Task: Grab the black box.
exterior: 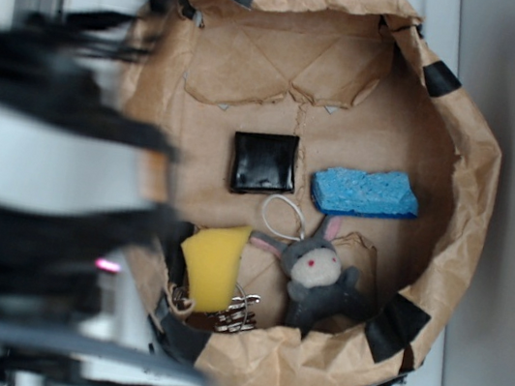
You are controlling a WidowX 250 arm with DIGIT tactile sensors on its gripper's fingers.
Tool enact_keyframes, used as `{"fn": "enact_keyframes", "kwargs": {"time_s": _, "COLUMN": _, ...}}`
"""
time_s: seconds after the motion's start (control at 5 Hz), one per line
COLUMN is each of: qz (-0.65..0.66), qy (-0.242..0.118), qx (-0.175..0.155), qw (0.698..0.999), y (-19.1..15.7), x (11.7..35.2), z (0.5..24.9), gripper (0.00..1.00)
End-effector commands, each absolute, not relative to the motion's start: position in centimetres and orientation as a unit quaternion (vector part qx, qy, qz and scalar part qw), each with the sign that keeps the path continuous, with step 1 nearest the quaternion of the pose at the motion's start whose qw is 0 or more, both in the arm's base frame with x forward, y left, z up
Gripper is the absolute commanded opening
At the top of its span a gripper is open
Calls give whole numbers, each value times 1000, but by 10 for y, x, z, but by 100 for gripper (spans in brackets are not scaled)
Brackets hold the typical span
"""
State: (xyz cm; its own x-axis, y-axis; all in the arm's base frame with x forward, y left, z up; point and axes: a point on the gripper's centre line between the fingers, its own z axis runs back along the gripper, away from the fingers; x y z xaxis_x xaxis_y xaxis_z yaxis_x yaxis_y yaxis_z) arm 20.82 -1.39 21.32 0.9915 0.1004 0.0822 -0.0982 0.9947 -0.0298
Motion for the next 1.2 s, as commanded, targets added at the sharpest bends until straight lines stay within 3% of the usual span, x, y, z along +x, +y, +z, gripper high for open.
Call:
{"fn": "enact_keyframes", "kwargs": {"time_s": 0.0, "qz": -24, "qy": -99, "qx": -14, "qw": 995, "y": 11, "x": 243, "z": 185, "gripper": 100}}
{"fn": "enact_keyframes", "kwargs": {"time_s": 0.6, "qz": -24, "qy": -99, "qx": -14, "qw": 995, "y": 11, "x": 243, "z": 185, "gripper": 100}}
{"fn": "enact_keyframes", "kwargs": {"time_s": 0.8, "qz": -21, "qy": -79, "qx": 21, "qw": 996, "y": 20, "x": 266, "z": 150, "gripper": 100}}
{"fn": "enact_keyframes", "kwargs": {"time_s": 1.0, "qz": -22, "qy": -65, "qx": 18, "qw": 997, "y": 30, "x": 272, "z": 128, "gripper": 100}}
